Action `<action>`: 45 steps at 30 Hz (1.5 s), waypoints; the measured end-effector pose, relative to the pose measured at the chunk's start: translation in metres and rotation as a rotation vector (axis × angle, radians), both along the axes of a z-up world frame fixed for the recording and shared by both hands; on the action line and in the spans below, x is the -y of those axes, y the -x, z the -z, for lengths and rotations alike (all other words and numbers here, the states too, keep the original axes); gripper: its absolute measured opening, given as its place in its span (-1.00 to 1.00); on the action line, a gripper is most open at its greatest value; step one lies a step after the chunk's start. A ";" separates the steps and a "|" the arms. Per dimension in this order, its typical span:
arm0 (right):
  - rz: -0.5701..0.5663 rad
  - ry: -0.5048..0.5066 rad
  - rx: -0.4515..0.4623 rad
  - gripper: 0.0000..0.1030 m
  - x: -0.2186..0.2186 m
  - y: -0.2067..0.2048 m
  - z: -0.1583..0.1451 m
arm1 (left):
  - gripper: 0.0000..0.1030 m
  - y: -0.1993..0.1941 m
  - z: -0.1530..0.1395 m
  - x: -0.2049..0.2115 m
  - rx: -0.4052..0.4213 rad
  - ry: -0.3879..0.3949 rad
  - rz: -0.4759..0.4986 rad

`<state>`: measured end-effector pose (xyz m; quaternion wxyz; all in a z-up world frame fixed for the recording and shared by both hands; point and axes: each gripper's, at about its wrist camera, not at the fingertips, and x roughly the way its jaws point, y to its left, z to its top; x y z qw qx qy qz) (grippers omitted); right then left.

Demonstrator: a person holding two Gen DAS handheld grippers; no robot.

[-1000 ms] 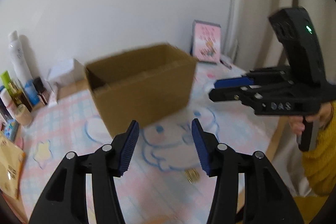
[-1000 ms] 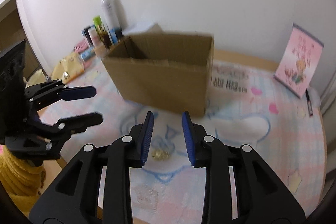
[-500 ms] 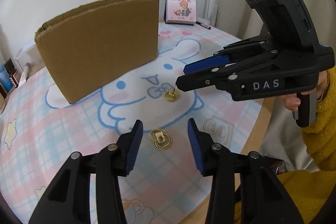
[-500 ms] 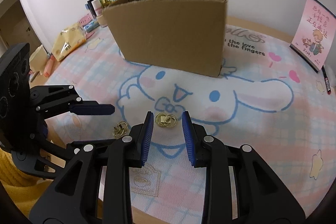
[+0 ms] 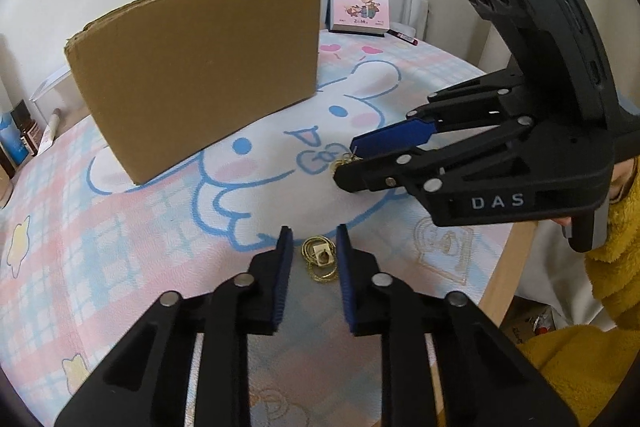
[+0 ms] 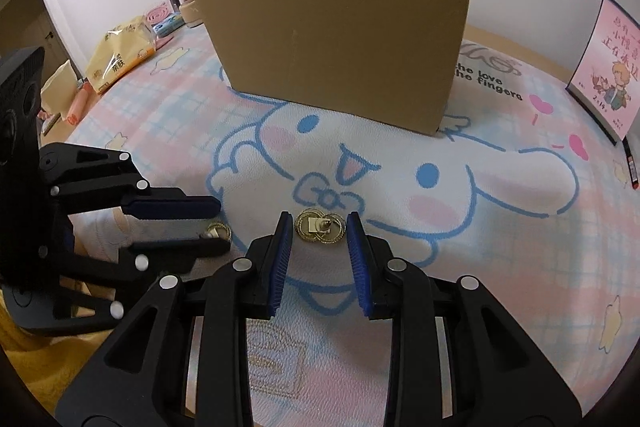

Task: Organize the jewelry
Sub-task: 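Grasp gold ring with left gripper while right gripper grasps another gold ring, then lift both gold rings and carry them over the box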

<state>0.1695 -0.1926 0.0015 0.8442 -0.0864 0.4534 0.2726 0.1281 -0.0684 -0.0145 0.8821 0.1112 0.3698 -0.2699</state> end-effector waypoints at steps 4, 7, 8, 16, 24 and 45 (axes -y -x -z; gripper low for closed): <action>-0.016 -0.010 0.001 -0.73 -0.002 0.002 0.000 | -0.72 0.002 -0.001 0.000 0.013 -0.011 -0.012; -0.014 0.005 0.015 -0.76 -0.005 0.004 -0.001 | -0.75 0.002 -0.002 0.000 0.011 -0.006 -0.021; -0.011 0.009 0.019 -0.76 -0.005 0.005 -0.002 | -0.81 0.003 -0.003 0.000 0.010 -0.003 -0.020; -0.010 -0.018 0.037 -0.76 -0.004 0.009 -0.015 | -0.81 0.006 -0.014 -0.006 0.036 0.011 -0.025; -0.012 -0.070 0.095 -0.76 0.001 0.013 -0.050 | -0.81 0.007 -0.043 -0.015 0.099 0.052 -0.038; 0.061 -0.164 0.178 -0.76 0.001 -0.051 -0.127 | -0.81 -0.044 -0.126 -0.043 0.217 0.179 -0.107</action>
